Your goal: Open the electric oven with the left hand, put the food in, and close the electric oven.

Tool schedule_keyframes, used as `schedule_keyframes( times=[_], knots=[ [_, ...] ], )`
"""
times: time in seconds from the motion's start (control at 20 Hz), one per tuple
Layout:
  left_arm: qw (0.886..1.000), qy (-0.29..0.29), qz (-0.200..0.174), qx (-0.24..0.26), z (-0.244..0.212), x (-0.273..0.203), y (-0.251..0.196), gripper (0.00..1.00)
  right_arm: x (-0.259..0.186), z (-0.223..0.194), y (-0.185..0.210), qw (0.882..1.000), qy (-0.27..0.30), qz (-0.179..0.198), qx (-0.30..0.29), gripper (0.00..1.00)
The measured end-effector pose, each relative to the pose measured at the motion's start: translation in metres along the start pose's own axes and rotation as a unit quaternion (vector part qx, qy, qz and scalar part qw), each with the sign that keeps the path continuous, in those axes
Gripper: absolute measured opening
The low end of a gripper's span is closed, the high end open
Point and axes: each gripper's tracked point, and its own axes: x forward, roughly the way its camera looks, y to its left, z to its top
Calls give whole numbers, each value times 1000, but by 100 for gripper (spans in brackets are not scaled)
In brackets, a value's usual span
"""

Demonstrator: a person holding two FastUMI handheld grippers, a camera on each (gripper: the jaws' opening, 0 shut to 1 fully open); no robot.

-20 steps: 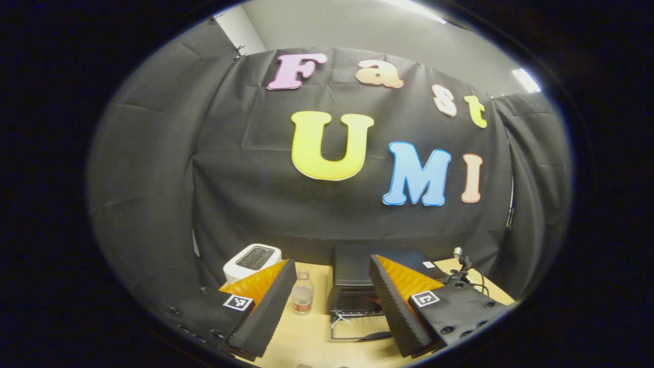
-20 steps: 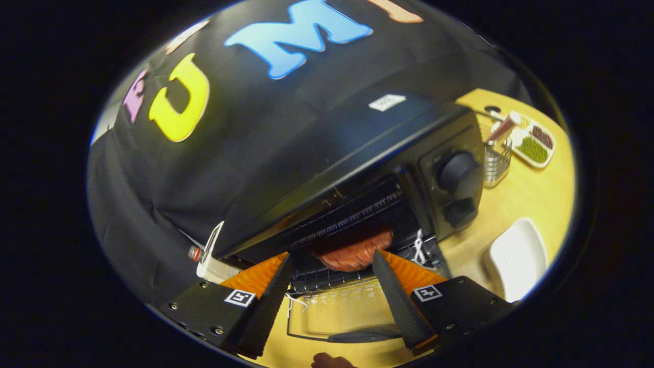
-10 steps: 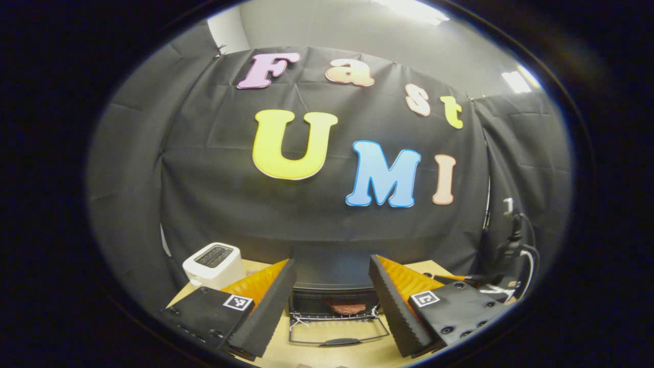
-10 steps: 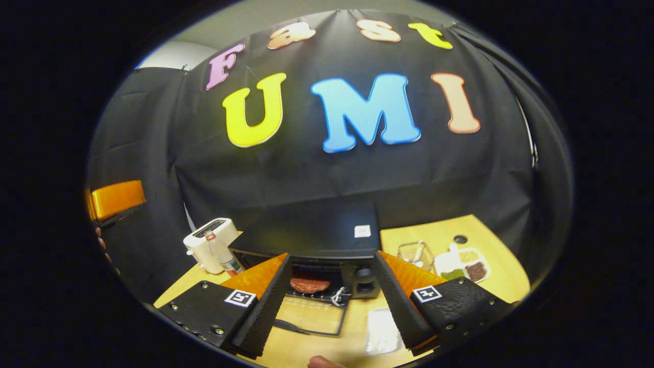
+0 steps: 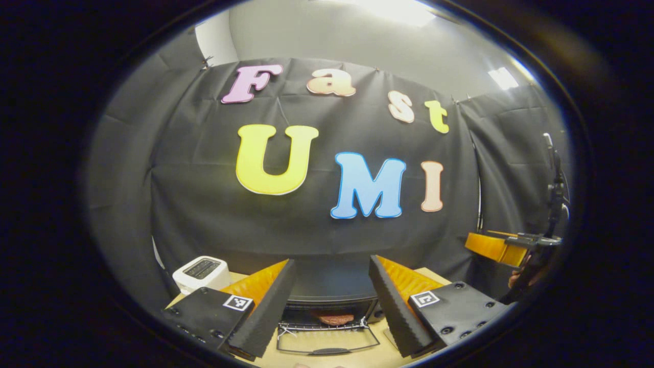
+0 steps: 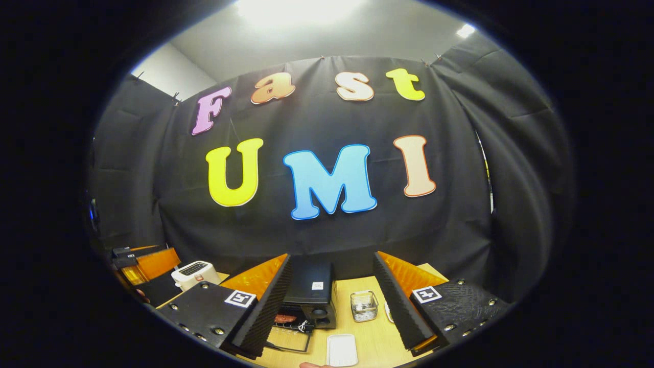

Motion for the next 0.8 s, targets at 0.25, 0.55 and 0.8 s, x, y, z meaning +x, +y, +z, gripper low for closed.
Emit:
schedule_keyframes(
  times=[0.25, 0.55, 0.8],
  knots=[
    [996, 93, 5, -4, -64, 15, -5, 100, 1, -4, -7, 1000, 9, -2, 11, 96],
    [968, 248, 31, -34, -174, 15, 3, 96, 3, -14, -19, 1000, 28, -5, 10, 96],
    [936, 349, 40, -31, -250, 8, 6, 97, 3, -30, -31, 998, 59, -9, 19, 95]
  ],
)
